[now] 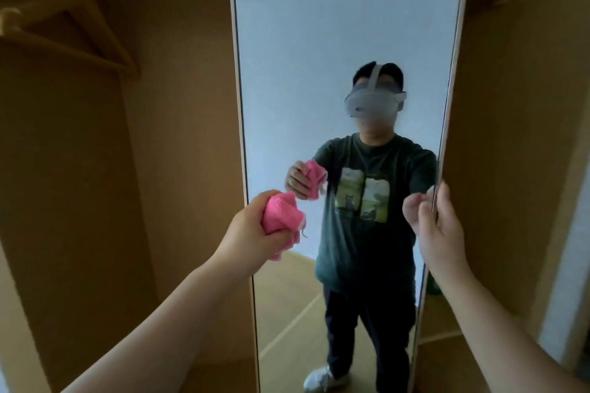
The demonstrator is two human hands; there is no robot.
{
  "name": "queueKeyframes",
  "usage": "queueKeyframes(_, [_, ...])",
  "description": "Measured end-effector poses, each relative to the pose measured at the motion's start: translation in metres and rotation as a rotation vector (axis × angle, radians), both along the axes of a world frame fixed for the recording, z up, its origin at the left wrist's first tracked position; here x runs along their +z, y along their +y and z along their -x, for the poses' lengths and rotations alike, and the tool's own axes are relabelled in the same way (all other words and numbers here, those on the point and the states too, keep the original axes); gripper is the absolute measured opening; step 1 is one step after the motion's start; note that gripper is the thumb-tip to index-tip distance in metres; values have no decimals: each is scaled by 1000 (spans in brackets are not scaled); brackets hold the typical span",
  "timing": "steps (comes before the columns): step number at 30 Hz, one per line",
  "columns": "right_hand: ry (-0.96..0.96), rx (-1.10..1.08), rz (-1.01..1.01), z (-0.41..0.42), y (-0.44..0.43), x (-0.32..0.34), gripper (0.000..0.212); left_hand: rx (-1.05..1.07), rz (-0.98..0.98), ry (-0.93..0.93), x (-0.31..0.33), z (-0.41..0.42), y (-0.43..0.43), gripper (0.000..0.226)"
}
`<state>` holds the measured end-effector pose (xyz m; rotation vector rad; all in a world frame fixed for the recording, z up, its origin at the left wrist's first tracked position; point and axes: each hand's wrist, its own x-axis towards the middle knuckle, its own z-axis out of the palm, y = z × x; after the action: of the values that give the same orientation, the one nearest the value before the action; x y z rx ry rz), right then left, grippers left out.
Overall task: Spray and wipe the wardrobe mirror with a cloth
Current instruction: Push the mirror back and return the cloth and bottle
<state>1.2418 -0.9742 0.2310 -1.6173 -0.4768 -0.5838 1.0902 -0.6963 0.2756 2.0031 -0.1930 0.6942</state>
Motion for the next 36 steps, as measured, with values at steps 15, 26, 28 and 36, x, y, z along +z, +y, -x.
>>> queueKeyframes(15, [-593, -426, 307, 103, 53, -6, 46, -161, 79, 23, 4, 21, 42, 48])
queueKeyframes(26, [-656, -548, 370, 109, 86, -4, 54, -167, 123, 19, 8, 24, 56, 49])
queueKeyframes(28, [-649, -538, 412, 106, 86, 2, 63, -164, 126, 15, 8, 20, 56, 49])
queueKeyframes(36, [-731, -487, 499, 83, 96, 8, 75, -160, 134, 8, 9, 4, 48, 47])
